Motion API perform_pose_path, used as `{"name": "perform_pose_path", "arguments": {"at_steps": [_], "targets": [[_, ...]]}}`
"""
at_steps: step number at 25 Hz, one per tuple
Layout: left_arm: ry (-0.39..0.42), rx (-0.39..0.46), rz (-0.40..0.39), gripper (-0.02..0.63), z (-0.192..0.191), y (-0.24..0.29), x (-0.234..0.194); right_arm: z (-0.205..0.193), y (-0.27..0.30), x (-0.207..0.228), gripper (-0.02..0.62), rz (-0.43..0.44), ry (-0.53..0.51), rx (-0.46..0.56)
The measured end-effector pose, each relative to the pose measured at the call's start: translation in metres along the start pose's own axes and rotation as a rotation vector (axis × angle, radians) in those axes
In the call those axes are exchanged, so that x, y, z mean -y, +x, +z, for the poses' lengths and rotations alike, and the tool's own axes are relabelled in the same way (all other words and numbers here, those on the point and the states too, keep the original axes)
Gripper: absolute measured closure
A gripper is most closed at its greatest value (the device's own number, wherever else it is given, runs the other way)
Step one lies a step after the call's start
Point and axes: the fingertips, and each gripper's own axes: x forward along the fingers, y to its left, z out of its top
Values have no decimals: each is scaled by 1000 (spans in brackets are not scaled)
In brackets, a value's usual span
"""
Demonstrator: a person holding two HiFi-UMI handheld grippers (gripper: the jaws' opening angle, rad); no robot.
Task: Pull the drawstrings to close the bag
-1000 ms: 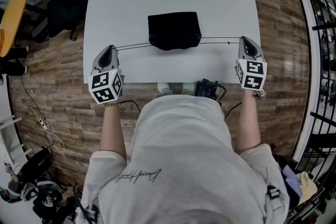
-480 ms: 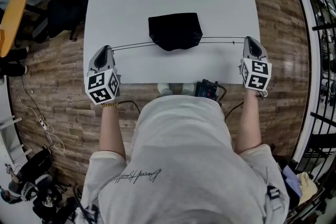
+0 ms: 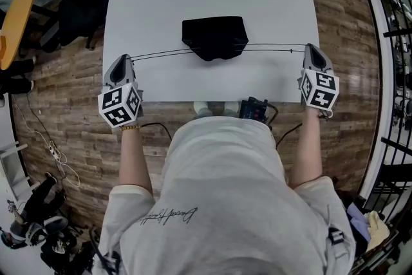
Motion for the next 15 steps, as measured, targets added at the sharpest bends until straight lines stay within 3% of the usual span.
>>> {"name": "perform_pose_path", "arguments": {"at_steps": [15], "targets": [[-36, -2, 14, 589, -1, 0, -10, -7, -1, 17, 571, -2, 84, 2]]}}
